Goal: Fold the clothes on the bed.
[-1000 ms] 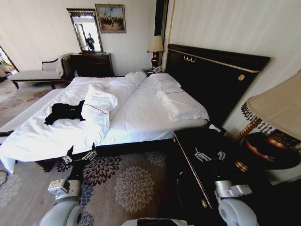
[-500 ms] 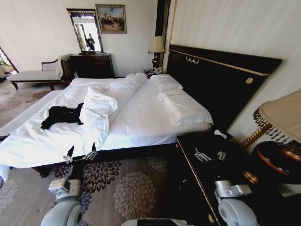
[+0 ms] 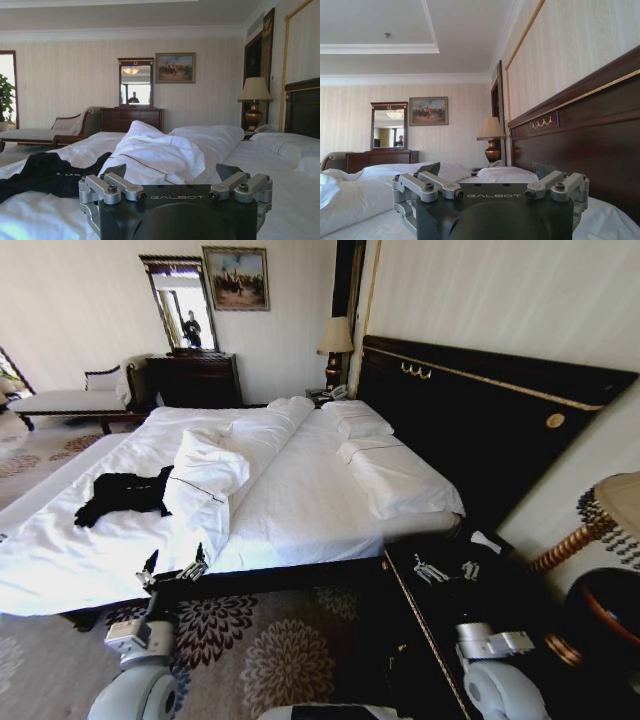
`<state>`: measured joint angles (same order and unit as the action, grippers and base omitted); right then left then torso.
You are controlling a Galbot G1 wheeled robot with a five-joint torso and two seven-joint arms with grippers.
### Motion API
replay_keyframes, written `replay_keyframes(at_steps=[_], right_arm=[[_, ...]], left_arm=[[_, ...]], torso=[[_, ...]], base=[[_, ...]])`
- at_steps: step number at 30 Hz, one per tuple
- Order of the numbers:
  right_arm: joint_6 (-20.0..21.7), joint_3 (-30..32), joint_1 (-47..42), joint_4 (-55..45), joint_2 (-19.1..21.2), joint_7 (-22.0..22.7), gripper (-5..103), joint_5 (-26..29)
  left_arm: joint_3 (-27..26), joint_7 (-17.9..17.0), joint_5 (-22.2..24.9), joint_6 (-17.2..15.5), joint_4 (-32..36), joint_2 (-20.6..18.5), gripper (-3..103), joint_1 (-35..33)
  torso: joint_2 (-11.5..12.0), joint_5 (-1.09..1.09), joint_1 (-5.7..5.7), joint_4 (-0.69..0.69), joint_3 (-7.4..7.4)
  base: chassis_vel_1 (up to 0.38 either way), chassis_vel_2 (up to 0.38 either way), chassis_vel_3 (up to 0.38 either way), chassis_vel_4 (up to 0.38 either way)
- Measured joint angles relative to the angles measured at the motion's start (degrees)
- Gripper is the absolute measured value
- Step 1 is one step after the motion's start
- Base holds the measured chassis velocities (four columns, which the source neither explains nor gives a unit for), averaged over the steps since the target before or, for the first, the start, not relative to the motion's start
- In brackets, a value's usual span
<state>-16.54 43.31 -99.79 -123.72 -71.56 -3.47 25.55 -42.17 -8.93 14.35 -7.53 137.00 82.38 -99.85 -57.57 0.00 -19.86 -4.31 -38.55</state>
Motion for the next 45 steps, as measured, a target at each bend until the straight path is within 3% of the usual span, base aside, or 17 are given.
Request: replay_keyframes(at_steps=[31,45], right_arm=[[-0.88,-0.55,0.43,0.62,-0.07,-0.03,100,0.35],[-1.27,0.02,0.26,0.65,-0.50,-1.58,100,-0.74]], left_arm=[[-0.01,0.01,-0.15,0.07,-0.13,-0.34,100,-0.07],[0.01,0.01,-0.23,0.22,-0.09,-0.26,100,-0.17]], torso=[[0.01,0.00,-0.02,0.00,-0.01],[-0.01,0.00,0.03,0.00,0.01]], base=[[-0.117,0.115,0.114,-0.114],[-0.006,0.009,0.010,-0.007]])
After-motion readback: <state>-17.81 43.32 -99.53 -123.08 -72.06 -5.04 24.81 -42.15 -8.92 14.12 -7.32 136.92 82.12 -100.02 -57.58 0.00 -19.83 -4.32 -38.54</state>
